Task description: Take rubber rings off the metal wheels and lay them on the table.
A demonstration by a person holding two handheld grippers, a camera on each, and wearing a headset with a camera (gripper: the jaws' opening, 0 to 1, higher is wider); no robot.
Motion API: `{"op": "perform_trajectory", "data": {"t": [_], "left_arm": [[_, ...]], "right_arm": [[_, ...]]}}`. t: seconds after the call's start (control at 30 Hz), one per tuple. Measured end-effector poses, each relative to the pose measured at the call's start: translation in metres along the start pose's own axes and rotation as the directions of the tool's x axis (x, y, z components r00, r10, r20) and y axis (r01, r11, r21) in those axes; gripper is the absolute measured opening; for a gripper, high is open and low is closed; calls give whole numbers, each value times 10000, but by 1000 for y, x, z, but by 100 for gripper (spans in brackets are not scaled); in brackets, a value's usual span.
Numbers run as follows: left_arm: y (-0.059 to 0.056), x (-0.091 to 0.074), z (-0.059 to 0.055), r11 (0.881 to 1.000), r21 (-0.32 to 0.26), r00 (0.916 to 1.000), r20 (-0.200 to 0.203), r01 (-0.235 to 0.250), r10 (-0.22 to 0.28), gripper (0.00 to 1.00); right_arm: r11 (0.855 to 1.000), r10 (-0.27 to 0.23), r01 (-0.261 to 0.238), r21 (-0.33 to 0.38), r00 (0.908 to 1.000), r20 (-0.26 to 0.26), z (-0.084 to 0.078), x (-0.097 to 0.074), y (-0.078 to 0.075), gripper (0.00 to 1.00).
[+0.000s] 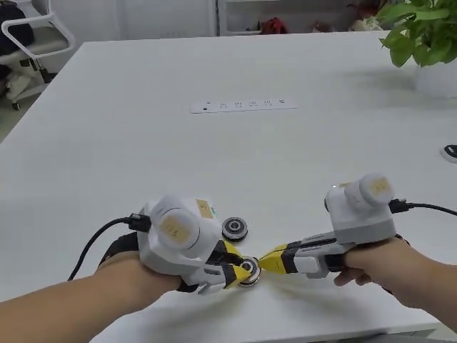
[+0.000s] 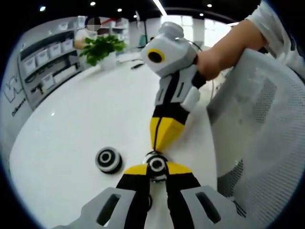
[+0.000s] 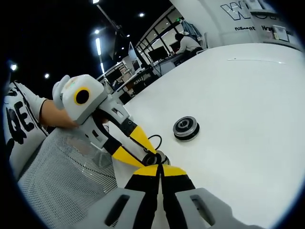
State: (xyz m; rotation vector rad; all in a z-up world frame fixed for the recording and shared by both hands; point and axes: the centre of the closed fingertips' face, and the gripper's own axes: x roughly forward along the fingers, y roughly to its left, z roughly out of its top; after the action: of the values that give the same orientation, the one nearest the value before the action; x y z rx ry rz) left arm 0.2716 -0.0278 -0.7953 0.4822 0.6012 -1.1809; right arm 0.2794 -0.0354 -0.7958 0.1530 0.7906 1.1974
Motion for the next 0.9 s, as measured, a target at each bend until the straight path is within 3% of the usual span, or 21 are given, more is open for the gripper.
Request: {"op": "perform_trajectory", "data": {"t": [0.9], "left_arm": [[-2,1,0,10000,-5,10000,53,41,-41,12]], "right_arm": [[9984,494,-498,-285,9987,-117,3,5,17,0]]}}
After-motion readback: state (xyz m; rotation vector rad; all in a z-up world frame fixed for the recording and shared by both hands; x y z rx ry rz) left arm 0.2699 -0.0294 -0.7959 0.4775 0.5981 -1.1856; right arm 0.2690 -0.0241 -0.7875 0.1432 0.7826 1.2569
